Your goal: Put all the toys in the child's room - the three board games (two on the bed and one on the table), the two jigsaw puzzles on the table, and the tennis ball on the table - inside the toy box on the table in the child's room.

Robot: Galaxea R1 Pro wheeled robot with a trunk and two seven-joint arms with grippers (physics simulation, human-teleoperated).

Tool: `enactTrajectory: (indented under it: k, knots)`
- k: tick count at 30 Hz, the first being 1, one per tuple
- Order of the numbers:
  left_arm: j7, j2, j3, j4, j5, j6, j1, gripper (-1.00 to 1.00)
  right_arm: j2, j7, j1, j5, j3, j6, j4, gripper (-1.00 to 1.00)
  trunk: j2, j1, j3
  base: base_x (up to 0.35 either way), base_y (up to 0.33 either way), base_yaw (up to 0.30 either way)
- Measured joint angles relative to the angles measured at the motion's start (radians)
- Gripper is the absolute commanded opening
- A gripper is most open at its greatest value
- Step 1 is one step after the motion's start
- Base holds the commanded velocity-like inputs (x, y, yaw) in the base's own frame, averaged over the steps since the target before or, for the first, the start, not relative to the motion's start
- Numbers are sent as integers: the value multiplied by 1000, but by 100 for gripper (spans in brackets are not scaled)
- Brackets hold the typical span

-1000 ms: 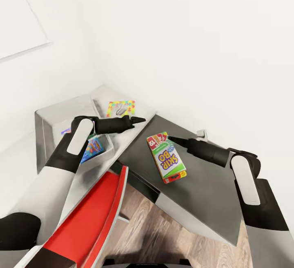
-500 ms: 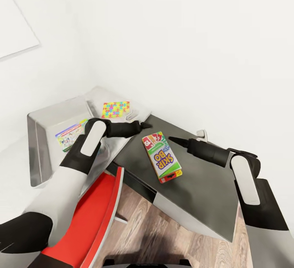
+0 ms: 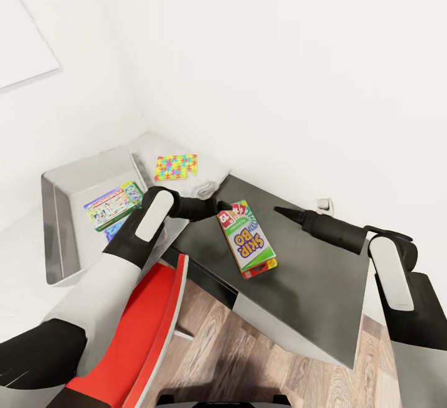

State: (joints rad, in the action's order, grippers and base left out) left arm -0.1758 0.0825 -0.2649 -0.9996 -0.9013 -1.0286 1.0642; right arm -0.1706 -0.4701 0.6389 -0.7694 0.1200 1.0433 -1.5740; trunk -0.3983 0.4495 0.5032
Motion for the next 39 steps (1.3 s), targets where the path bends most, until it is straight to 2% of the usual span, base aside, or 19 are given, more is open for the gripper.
enactTrajectory:
  k: [2,5,7,13,24,39]
  knots:
    - [-12,2,-5,8,1,0,-1,100,-26,-2,-2,-3,7,0,7,100,0,0,0,0,0,-11]
    - [-17,2,-7,12,1,1,-2,100,-39,-3,-7,-8,9,0,9,100,0,0,0,0,0,-13]
    - [-23,2,-9,17,3,2,-4,100,-57,-4,-29,-15,15,0,11,100,0,0,0,0,0,-9]
    - [-31,-4,-10,22,5,2,-11,100,-78,-6,-77,-32,25,0,10,100,0,0,0,0,0,-5]
    - [-37,-13,-3,25,6,3,-26,100,-88,-7,-111,-44,30,0,9,100,0,0,0,0,0,-1]
    - [-40,-19,0,34,8,4,-32,100,-93,-6,-119,-48,32,0,2,100,0,0,0,0,0,0]
